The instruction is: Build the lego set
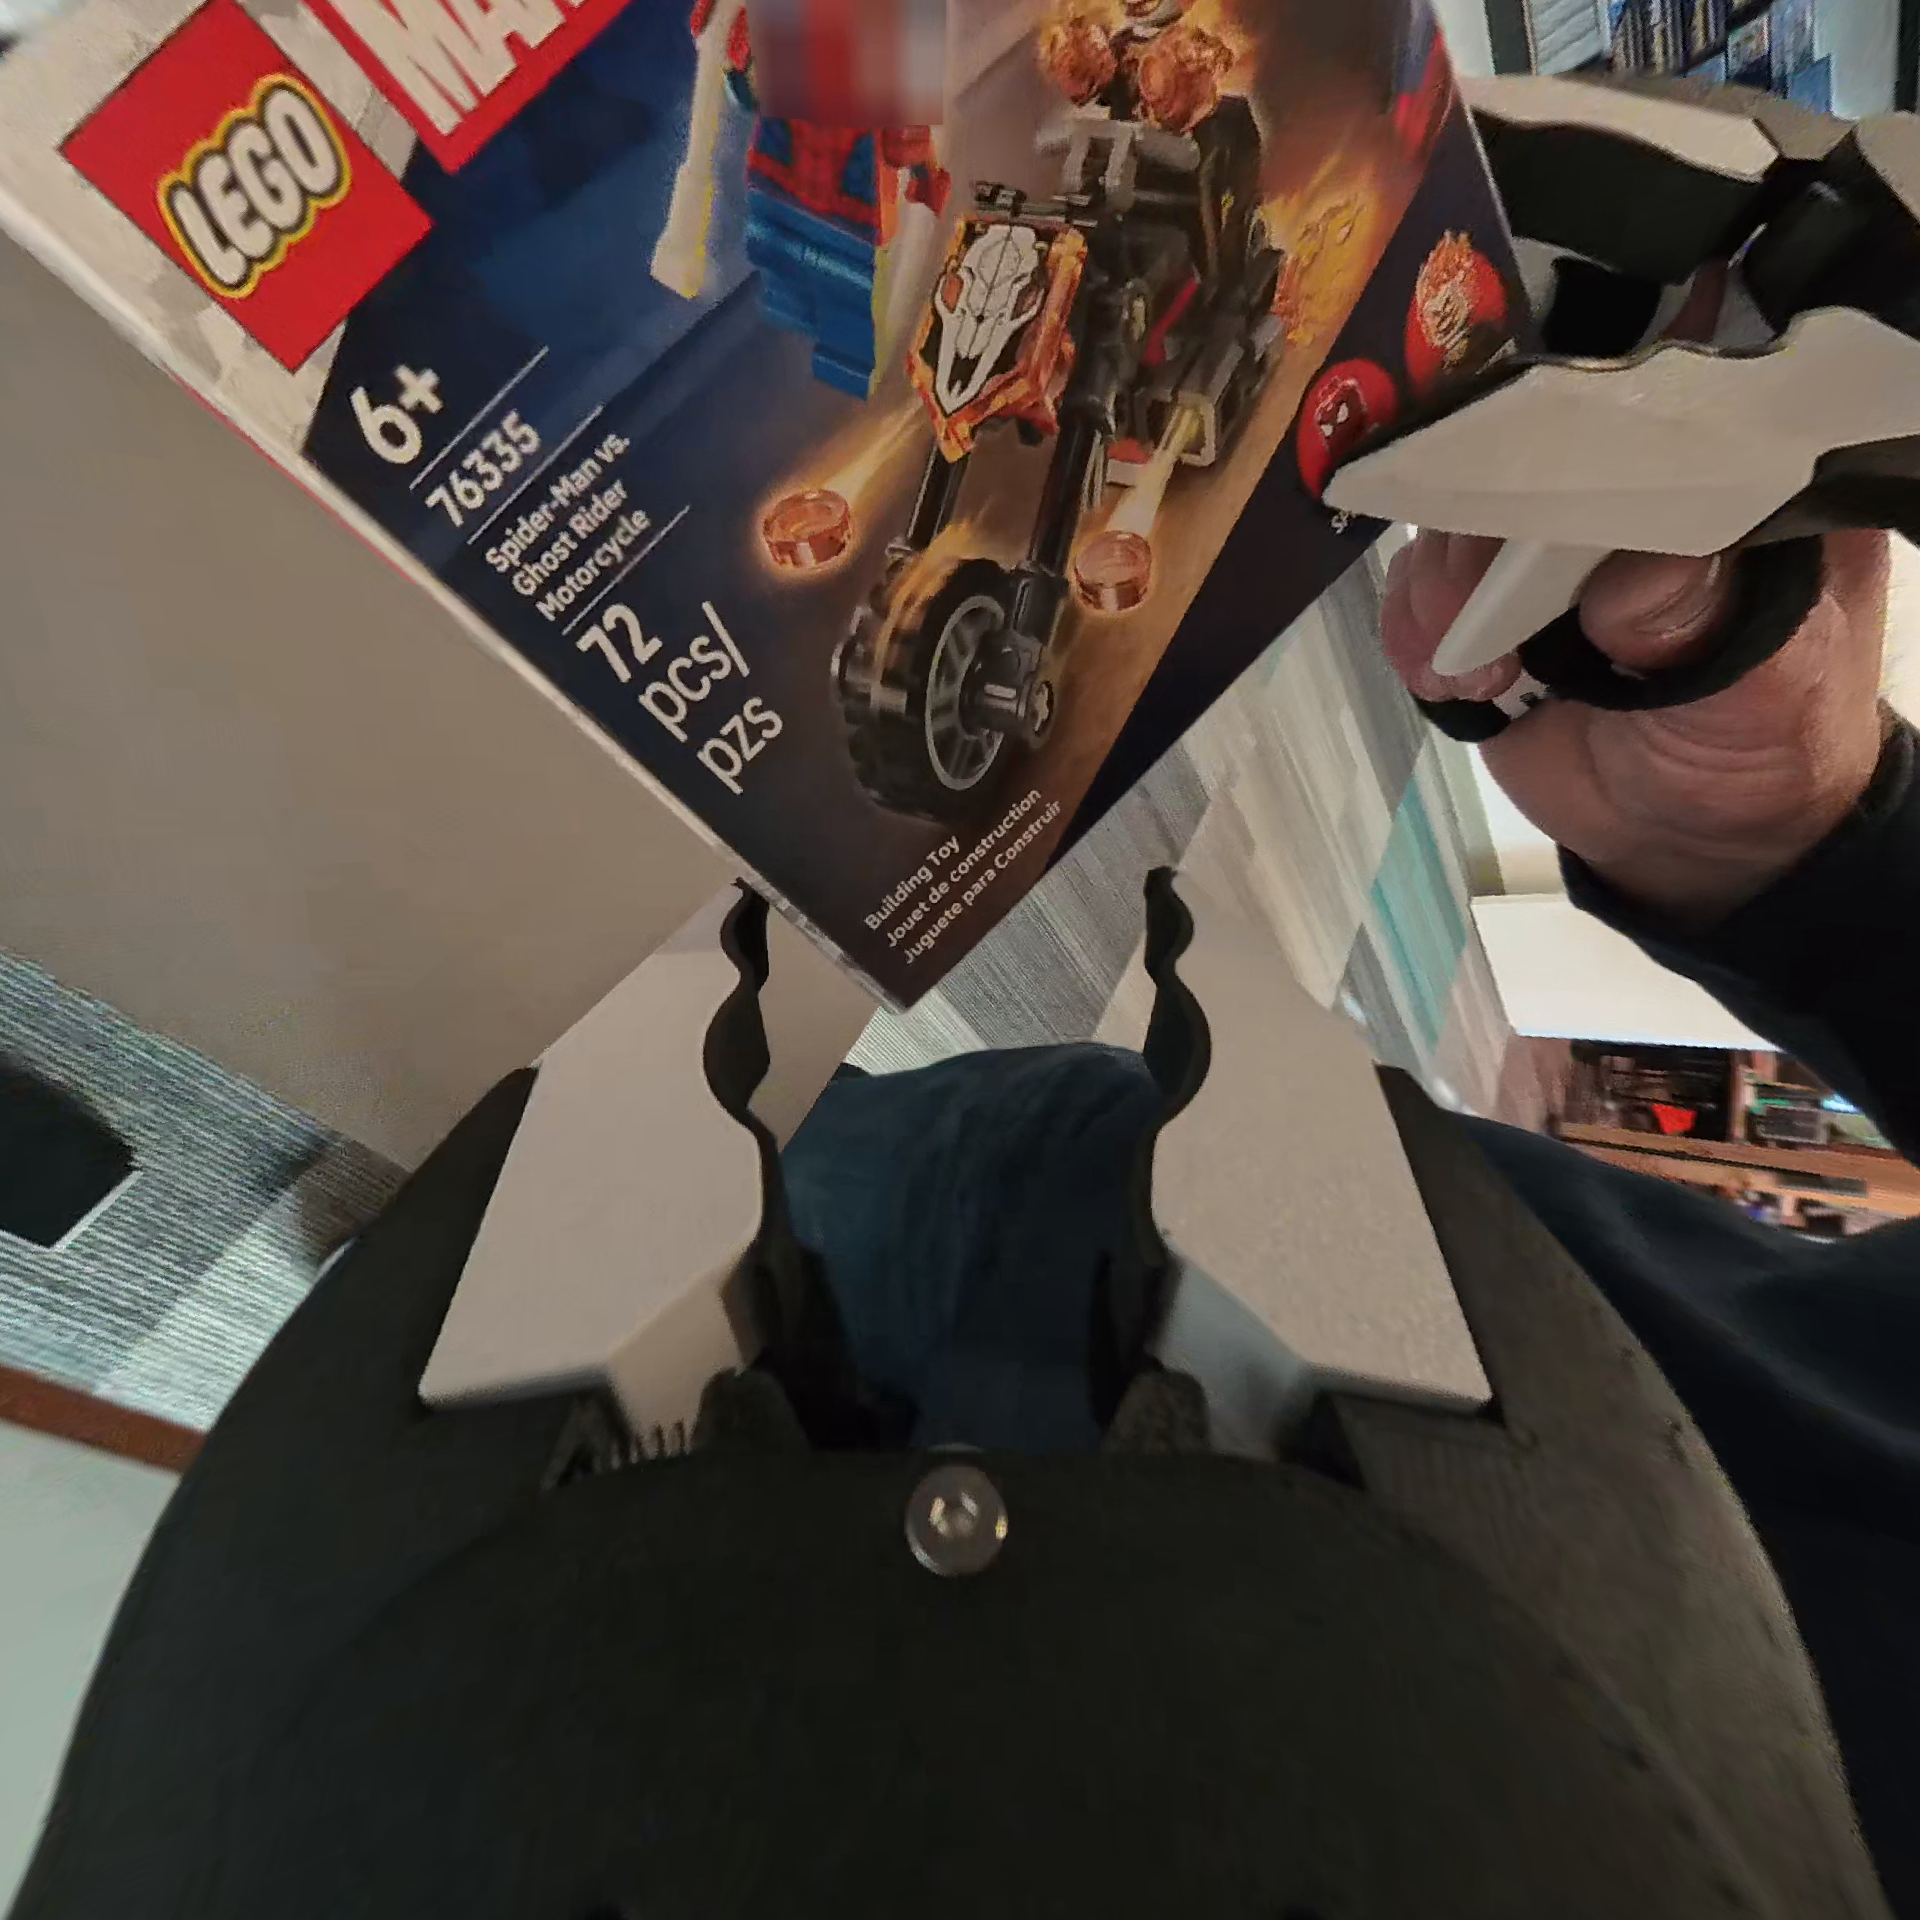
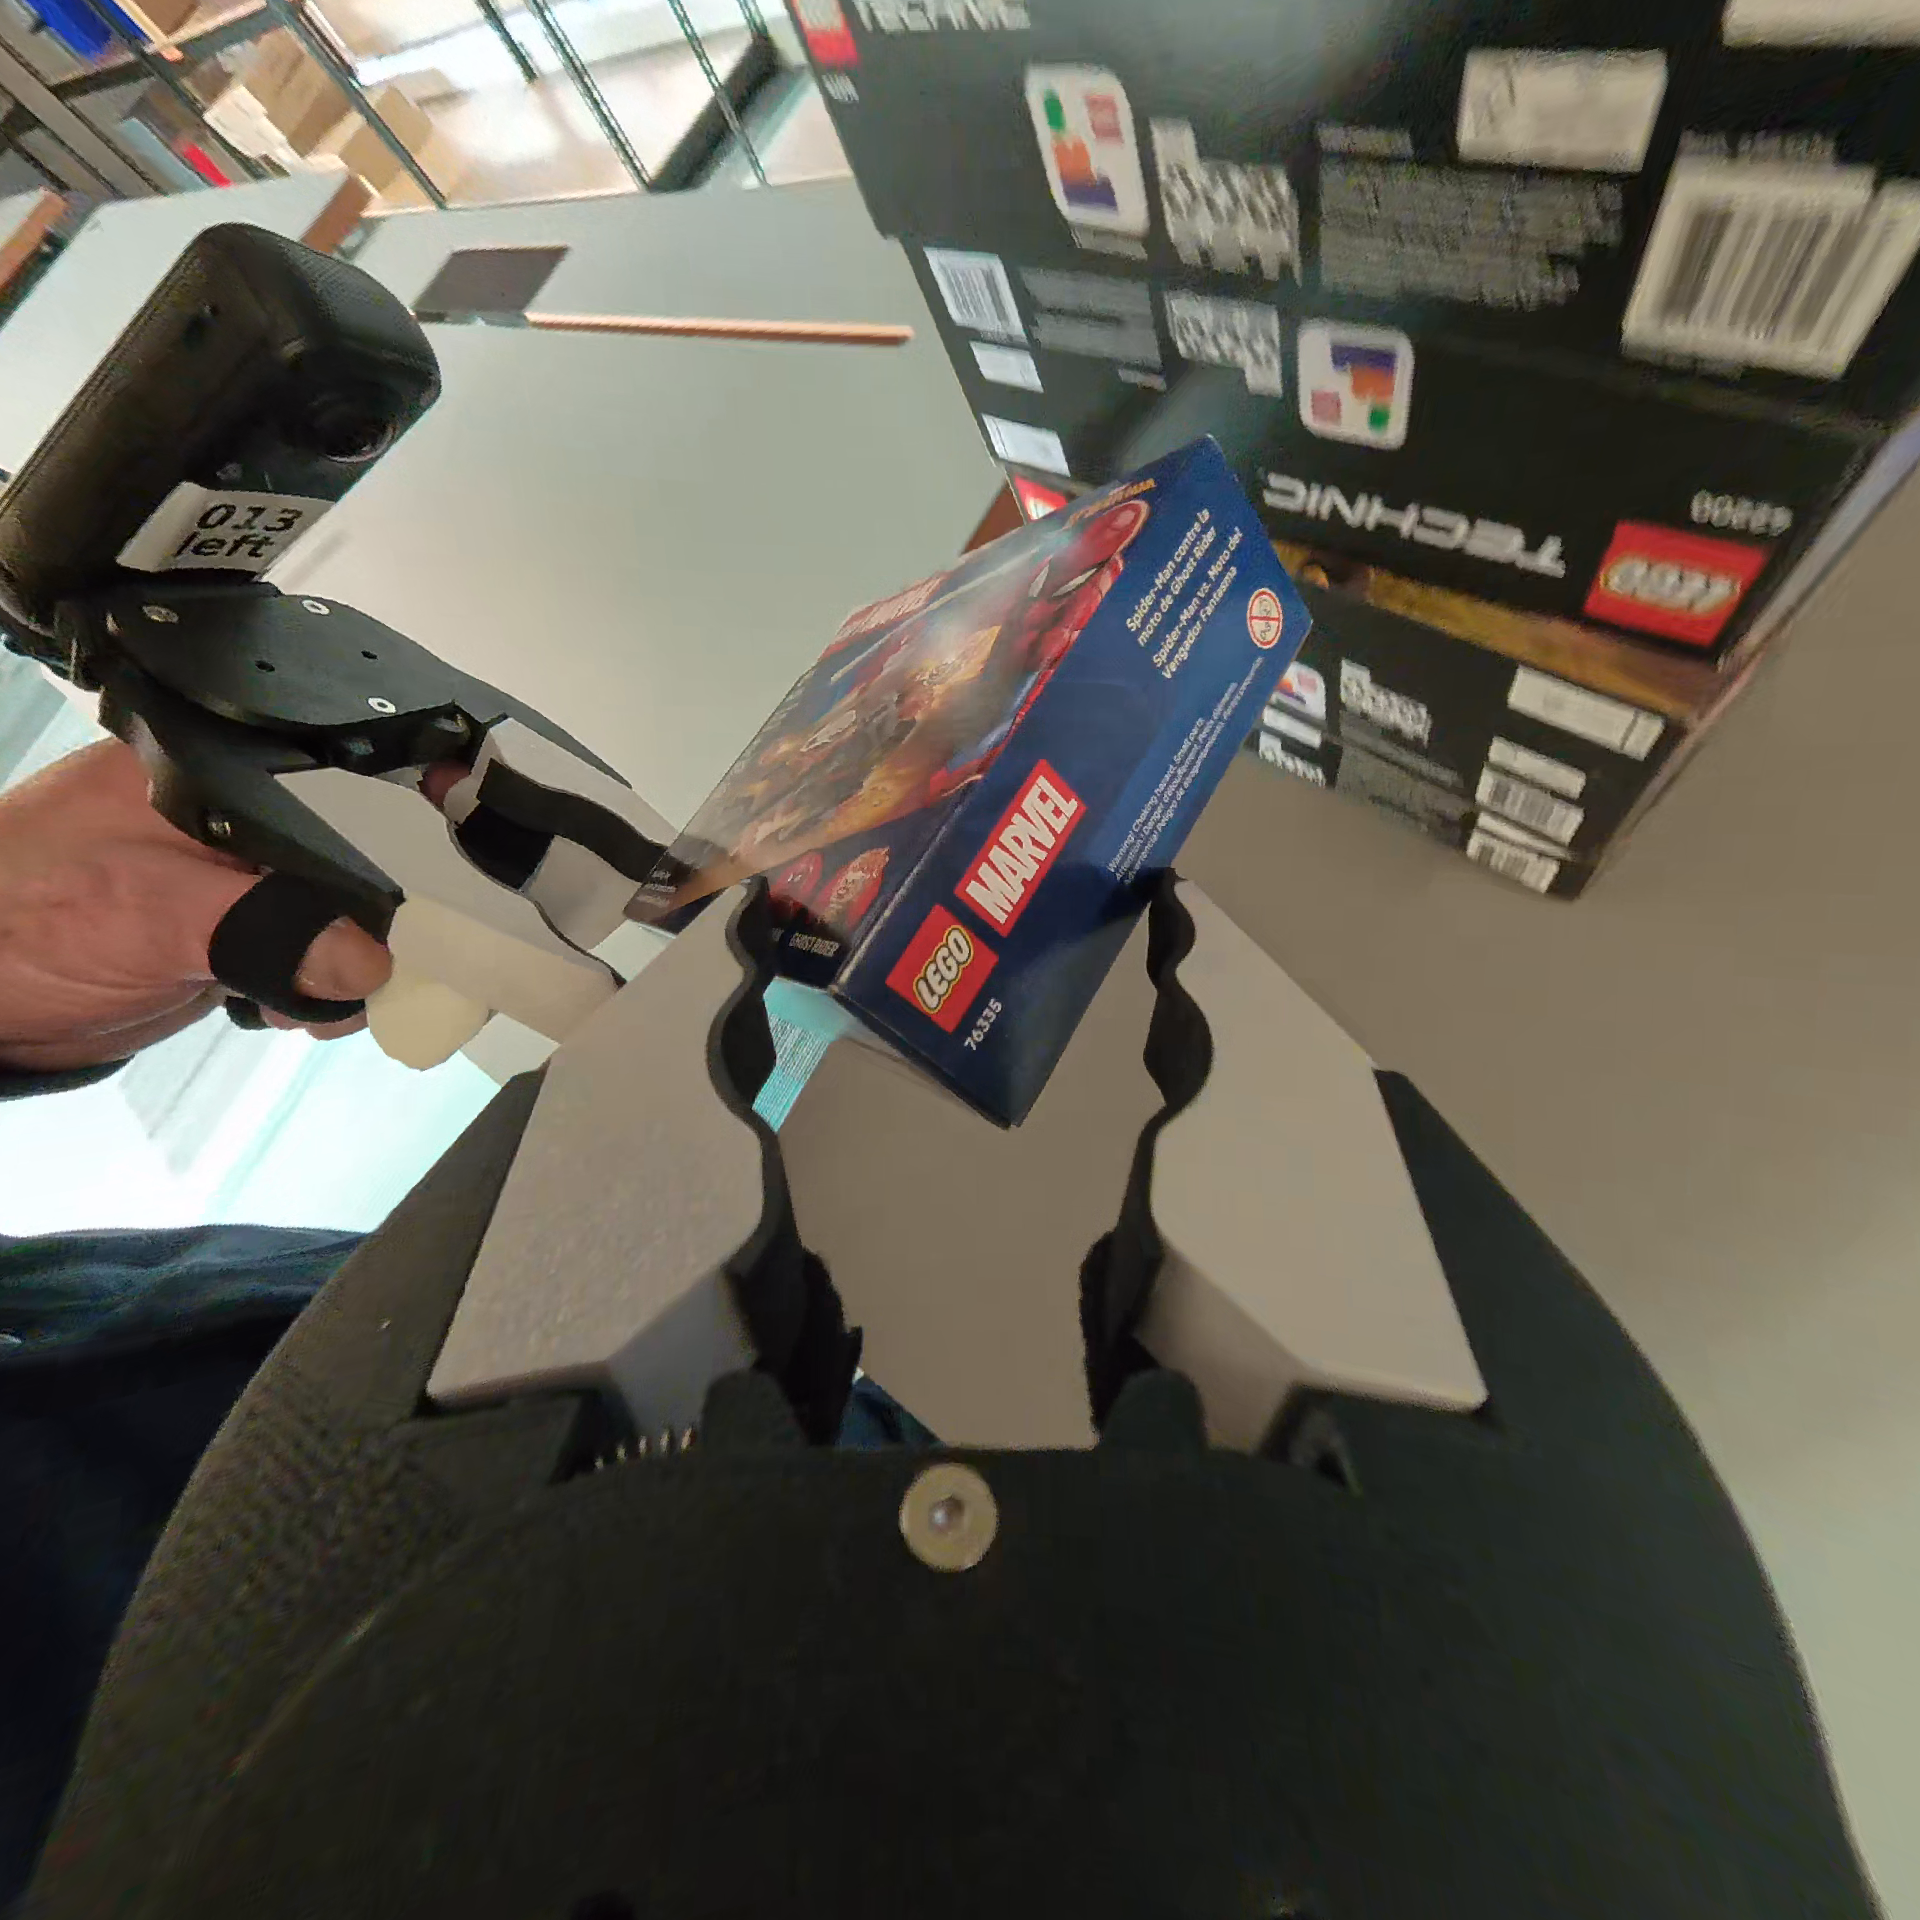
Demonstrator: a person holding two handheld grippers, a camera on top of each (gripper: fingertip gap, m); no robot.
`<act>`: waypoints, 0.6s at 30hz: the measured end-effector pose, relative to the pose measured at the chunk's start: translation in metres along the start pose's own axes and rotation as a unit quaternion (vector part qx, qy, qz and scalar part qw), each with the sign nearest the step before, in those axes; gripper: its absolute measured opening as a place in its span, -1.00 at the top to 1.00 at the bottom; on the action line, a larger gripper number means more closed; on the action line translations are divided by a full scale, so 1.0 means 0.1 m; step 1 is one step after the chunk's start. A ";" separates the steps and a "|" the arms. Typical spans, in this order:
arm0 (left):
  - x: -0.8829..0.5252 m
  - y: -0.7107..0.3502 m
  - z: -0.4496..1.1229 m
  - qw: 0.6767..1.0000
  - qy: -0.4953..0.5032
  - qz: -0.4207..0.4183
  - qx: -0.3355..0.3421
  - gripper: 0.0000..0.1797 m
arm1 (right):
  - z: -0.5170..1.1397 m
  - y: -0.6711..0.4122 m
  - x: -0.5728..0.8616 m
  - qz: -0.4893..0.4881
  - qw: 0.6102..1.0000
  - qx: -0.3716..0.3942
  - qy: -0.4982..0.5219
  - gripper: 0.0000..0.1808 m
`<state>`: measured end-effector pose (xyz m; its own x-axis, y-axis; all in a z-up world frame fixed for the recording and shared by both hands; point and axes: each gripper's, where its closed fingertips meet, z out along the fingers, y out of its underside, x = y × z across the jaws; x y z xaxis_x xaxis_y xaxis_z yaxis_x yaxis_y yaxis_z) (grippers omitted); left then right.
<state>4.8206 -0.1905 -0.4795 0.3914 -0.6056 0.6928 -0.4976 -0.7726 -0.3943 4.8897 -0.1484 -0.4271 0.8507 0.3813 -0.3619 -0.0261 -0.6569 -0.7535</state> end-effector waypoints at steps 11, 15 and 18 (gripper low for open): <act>0.16 -0.35 -0.95 0.992 -0.058 0.038 0.109 0.24 | -0.07 -0.80 -0.71 -0.087 0.993 0.072 -0.020 0.21; 0.25 -0.43 -1.25 0.986 -0.077 0.050 0.142 0.24 | -0.12 -1.04 -0.97 -0.117 0.988 0.094 -0.028 0.21; 0.33 -0.50 -1.47 0.980 -0.090 0.063 0.166 0.24 | -0.18 -1.25 -1.16 -0.142 0.983 0.116 -0.031 0.21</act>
<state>4.7451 -0.1435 -0.3483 0.4885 -0.7010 0.5195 -0.2836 -0.6906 -0.6653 4.8036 -0.1222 -0.2812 0.8072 0.5719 -0.1461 0.0833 -0.3554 -0.9310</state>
